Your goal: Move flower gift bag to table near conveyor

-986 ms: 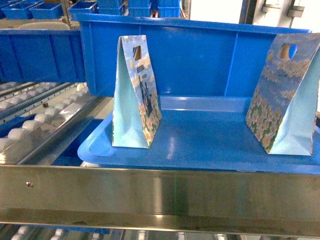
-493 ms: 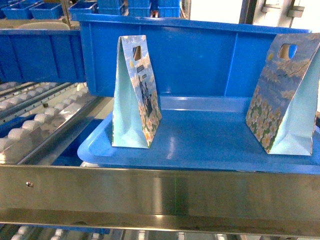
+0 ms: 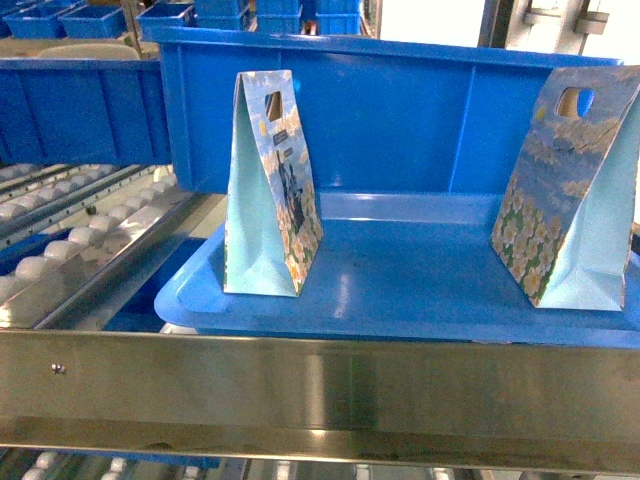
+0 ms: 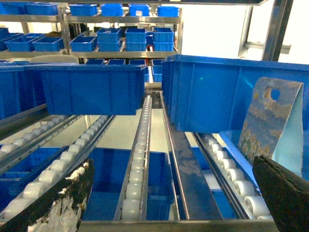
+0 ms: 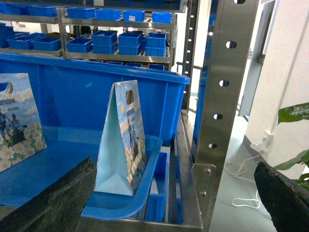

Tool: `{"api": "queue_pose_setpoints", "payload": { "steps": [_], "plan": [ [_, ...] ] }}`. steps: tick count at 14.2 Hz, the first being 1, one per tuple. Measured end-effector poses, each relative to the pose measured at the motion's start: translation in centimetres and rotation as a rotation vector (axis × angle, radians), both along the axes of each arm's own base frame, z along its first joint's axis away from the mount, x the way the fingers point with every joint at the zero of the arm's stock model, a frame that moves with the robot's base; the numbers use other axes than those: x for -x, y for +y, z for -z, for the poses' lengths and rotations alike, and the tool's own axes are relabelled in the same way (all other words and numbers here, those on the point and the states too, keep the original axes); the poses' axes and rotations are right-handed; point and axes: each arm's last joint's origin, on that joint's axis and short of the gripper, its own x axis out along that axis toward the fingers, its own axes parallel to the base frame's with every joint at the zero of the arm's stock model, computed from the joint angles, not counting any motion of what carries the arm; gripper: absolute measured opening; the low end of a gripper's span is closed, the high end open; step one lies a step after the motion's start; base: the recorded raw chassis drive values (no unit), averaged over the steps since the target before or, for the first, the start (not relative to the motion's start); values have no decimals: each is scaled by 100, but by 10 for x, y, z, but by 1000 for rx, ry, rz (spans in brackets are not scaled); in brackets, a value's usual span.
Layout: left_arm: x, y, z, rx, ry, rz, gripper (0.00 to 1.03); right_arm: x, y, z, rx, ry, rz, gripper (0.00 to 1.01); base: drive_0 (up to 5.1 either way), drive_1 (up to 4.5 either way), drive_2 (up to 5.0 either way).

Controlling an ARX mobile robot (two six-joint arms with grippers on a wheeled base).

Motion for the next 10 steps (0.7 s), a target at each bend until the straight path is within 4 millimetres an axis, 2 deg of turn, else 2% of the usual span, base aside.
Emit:
{"api": "queue_pose_setpoints", "payload": {
  "steps": [2, 4, 6, 7, 10],
  "plan": [
    [-17, 0, -4, 3, -15, 26, 98, -12, 7, -2, 1, -20, -19, 98, 0, 0, 0],
    [-43, -4, -29, -3, -84, 72, 98, -30, 17, -6, 10, -11, -58, 98, 0, 0, 0],
    [-70, -16, -53, -7, -118, 134, 98, -56, 32, -30, 25, -58, -73, 98, 0, 0, 0],
    [-73, -19, -56, -10, -119, 145, 98, -63, 34, -34, 33, -57, -54, 98, 0, 0, 0],
    [-73, -19, -56, -10, -120, 137, 98, -63, 34, -33, 41, -49, -42, 98, 0, 0, 0]
  ]
}}
